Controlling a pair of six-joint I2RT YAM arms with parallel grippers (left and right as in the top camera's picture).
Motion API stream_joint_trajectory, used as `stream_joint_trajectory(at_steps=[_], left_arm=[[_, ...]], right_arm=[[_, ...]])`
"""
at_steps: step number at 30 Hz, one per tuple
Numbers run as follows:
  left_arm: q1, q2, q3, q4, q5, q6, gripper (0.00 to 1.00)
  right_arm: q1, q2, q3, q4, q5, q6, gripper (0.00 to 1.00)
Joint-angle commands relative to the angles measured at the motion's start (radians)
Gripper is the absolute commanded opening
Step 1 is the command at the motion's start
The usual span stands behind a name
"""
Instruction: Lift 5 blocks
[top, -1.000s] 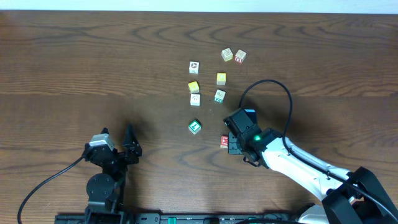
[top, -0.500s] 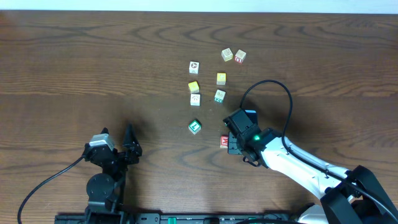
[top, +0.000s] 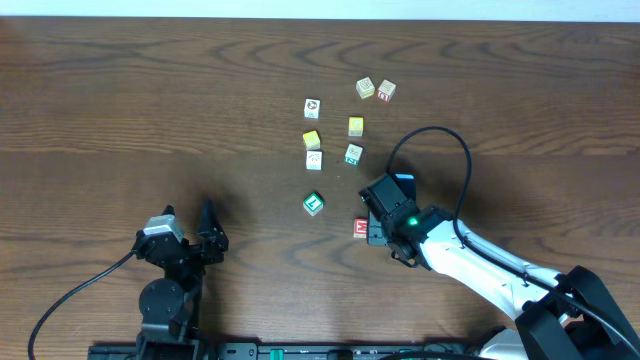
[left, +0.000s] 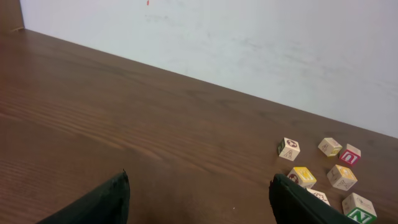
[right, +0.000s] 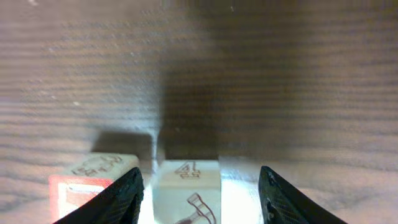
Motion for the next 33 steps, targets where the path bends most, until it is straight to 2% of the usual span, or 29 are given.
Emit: stream_joint_trajectory(at_steps=[1, 10, 15, 26, 30, 33], left_arm=[[-0.001, 0.001, -0.015, -0.045, -0.017, 0.002, 0.72], [-0.001, 0.001, -0.015, -0.045, -0.017, 0.002, 0.72], [-0.002, 0.001, -0.015, -0.045, -0.017, 0.002, 0.72], [-0.001, 0.001, -0.015, -0.045, -0.017, 0.002, 0.72], [-0.002, 0.001, -0.015, -0.045, -0.017, 0.002, 0.72], [-0.002, 0.001, -0.015, -0.045, -0.017, 0.002, 0.72]], right_arm=[[0.008, 0.008, -0.005, 0.033, 0.030, -0.053, 0.59], [-0.037, 0.007, -0.005, 0.105, 0.030, -0.074, 0.62], [-0.101, 0.007, 0.004, 0.157, -0.013, -0.178, 0.64], [-0.147, 0.013, 0.141, 0.196, -0.096, -0.249, 0.63], [-0.145, 0.044, 0.209, 0.210, -0.097, -0.242, 0.61], [-0.145, 0.089, 0.250, 0.217, -0.084, -0.179, 0.61]])
